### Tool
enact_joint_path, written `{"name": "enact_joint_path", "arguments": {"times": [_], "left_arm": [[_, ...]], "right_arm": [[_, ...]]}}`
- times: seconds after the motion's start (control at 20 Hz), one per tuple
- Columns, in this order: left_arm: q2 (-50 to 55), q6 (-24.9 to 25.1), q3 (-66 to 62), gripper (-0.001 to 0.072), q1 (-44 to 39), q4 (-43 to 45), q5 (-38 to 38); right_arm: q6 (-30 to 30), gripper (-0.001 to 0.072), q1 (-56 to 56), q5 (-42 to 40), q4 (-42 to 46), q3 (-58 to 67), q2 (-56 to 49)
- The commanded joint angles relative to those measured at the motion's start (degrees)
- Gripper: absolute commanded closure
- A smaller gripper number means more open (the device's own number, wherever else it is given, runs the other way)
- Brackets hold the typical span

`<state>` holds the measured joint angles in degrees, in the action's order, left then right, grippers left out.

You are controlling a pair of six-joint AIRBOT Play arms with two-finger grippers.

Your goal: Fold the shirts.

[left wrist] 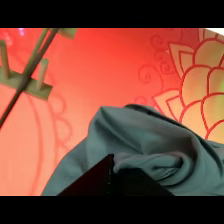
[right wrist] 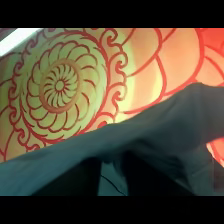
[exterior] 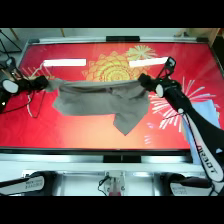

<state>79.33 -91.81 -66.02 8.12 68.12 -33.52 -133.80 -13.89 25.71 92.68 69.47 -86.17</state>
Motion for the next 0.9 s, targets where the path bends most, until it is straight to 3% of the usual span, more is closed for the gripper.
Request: {"name": "enact_joint_path", "arguments": {"times": [0.0, 0.05, 0.1, 0.25, 0.35, 0.5, 0.65, 0.85], "left_arm": [[4.8, 1.7, -1.5, 0.0210, -0.3, -3.4, -3.7], [4.7, 4.5, -3.5, 0.0027, 1.0, -2.9, -8.4], [4.8, 6.8, -6.4, 0.0033, 3.0, -0.9, -14.9], [4.8, 6.9, -12.1, 0.0039, 10.7, 7.2, -33.9], [4.9, 7.0, -9.4, 0.0039, 15.0, 6.3, -40.8], [4.9, 7.4, 1.3, 0.0038, 16.4, -2.1, -37.0], [5.7, 8.7, 9.4, 0.0038, 13.3, -10.2, -27.6], [8.5, 9.2, 10.3, 0.0039, 8.0, -15.7, -19.8]], "right_arm": [[1.5, 0.0205, 0.6, -1.5, -5.4, 0.0, -0.8], [3.3, 0.0205, 1.5, -0.4, -5.4, 0.2, 0.9], [6.7, 0.0205, 3.1, 2.6, -5.2, 0.8, 3.1], [18.4, 0.0205, 10.6, 19.8, -5.5, 1.9, 8.1], [27.3, 0.0205, 15.3, 32.4, -9.5, 1.7, 8.2], [37.6, 0.0205, 18.6, 38.6, -20.4, -1.0, 6.7], [40.1, 0.0205, 18.3, 38.6, -25.5, -1.8, 4.4], [41.5, 0.0204, 18.3, 38.2, -28.9, -1.8, 1.7]]}}
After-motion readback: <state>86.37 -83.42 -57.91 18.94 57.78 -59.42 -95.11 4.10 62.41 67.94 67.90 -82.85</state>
